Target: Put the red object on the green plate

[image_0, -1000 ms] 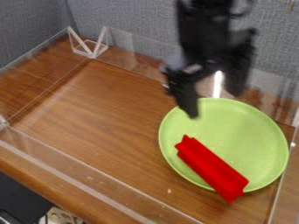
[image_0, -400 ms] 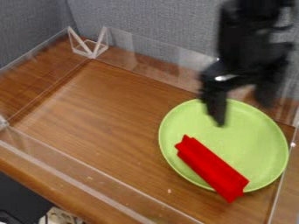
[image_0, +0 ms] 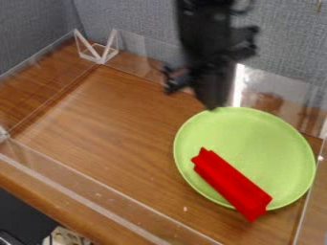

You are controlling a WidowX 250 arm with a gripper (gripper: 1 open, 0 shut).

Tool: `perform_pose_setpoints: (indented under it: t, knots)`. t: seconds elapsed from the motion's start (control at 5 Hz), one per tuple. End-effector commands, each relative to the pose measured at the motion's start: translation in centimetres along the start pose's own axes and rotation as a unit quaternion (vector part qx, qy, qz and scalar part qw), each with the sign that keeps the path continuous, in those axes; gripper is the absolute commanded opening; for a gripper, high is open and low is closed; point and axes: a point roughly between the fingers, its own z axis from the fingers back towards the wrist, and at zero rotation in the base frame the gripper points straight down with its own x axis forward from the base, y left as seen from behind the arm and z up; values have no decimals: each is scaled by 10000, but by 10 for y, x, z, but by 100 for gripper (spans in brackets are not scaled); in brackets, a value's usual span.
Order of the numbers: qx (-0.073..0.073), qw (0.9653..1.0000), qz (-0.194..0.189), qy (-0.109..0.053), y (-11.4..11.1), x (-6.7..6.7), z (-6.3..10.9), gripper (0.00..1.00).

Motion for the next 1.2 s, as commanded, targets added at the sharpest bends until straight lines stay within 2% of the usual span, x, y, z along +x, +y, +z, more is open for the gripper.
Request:
perform_pose_setpoints:
  t: [0.0,0.2,0.4,0.6,0.8,1.0]
  knots:
    - [-185,9995,-218,-106,-34,-11,-12,0]
    - [-143,9993,-296,-159,-40,-12,-32,0]
    - [-124,9997,-109,-185,-38,-9,-44,0]
    - [-128,9997,80,-192,-36,-8,-51,100]
    - [-151,9997,74,-155,-29,2,-51,100]
    - [-271,9996,6,-64,-27,11,-36,100]
